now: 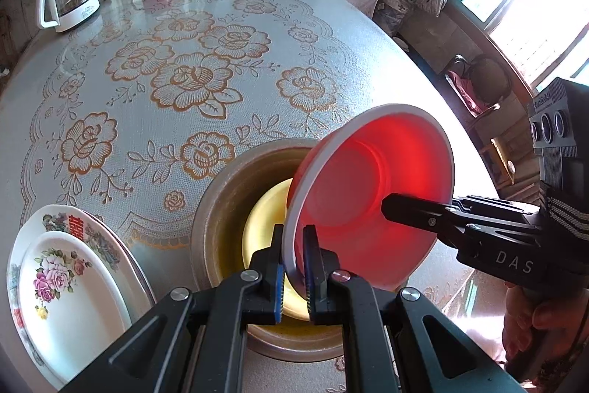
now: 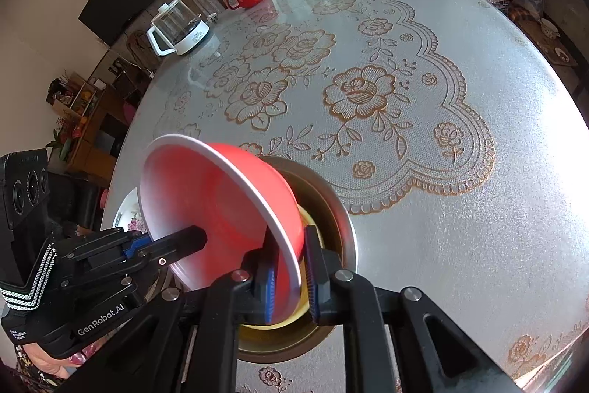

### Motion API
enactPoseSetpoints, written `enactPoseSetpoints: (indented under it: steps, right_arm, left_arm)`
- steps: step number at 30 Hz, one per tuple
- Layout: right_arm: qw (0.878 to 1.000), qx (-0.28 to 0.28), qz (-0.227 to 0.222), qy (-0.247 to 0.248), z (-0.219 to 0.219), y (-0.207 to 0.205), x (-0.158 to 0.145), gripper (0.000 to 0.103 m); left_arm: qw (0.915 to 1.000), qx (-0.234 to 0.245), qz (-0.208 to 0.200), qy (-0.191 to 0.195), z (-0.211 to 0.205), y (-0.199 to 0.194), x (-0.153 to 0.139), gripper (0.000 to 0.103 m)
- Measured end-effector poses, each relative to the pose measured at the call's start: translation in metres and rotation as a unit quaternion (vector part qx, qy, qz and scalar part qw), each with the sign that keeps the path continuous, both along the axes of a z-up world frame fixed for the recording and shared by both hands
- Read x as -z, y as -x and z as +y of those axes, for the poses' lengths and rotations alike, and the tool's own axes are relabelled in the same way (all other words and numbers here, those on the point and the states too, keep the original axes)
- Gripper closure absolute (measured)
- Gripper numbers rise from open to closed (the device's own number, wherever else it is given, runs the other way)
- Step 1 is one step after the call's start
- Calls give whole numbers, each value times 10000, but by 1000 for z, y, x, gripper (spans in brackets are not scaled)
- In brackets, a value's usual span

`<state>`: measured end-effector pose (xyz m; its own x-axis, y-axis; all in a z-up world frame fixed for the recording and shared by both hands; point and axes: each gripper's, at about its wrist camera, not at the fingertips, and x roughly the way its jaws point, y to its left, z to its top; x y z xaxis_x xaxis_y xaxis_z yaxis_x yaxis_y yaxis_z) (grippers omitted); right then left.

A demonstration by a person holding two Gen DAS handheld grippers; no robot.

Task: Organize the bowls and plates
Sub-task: 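Carry the red bowl over the steel bowl and lower it into the yellow bowl, then open the right tool to release the red bowl and withdraw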

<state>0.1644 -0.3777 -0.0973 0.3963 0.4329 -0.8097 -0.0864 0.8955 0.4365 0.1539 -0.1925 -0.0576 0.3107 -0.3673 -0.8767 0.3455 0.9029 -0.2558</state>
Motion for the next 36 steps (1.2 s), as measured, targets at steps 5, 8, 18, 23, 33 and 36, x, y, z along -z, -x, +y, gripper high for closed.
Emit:
enactPoseSetpoints:
  steps: [5,8,18,23,33,36]
  right_arm:
    - [9994,-84,336,41,8,5,11,89]
    - [9988,-86,467,83,11,6,17,89]
    - [9976,-109,616,282,14,5,24,88]
    - [9974,-5,678,227,12,4,25,88]
    - [9976,-70,591,357,13,3,24,88]
    - [9976,-81,569,378,13,2,24,92]
  left_arm:
    - [9998,105,104,-112,1,3,7,94]
    - [9996,157,160,-172,1,4,12,94]
    - [9990,178,326,-242,5,0,22,94]
    - [9989,150,359,-272,5,-2,23,94]
    - [9988,56,354,-343,4,-5,25,94]
    - [9988,52,320,-374,5,-6,26,94]
